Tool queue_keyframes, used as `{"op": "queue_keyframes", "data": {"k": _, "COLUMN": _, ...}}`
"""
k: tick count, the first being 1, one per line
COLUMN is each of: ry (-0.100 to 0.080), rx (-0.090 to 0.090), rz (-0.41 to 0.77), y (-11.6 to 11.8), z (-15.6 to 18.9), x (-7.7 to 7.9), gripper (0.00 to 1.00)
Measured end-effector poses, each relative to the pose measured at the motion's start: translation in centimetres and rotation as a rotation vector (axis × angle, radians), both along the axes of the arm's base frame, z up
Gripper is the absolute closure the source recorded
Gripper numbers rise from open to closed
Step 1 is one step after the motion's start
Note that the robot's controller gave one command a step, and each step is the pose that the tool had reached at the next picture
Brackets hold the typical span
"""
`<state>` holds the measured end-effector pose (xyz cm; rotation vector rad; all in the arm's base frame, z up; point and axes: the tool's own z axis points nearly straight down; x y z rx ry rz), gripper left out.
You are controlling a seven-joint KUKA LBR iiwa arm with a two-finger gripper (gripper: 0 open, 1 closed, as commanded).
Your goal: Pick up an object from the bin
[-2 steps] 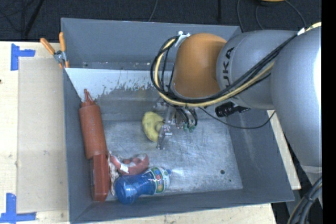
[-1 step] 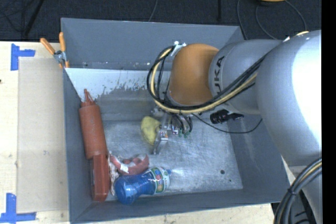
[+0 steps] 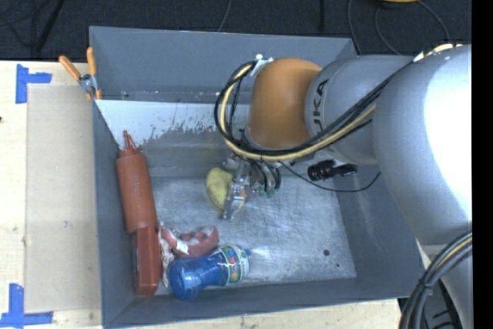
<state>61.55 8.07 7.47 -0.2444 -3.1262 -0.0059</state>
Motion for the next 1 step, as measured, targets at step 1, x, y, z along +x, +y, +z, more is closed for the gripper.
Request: {"op": "queue_keyframes", "data": {"k": 1, "ry": 0.0, "rx": 0.0, "rz": 0.0, "y": 0.0, "z": 0.0, "x": 0.0, "gripper": 1.0}}
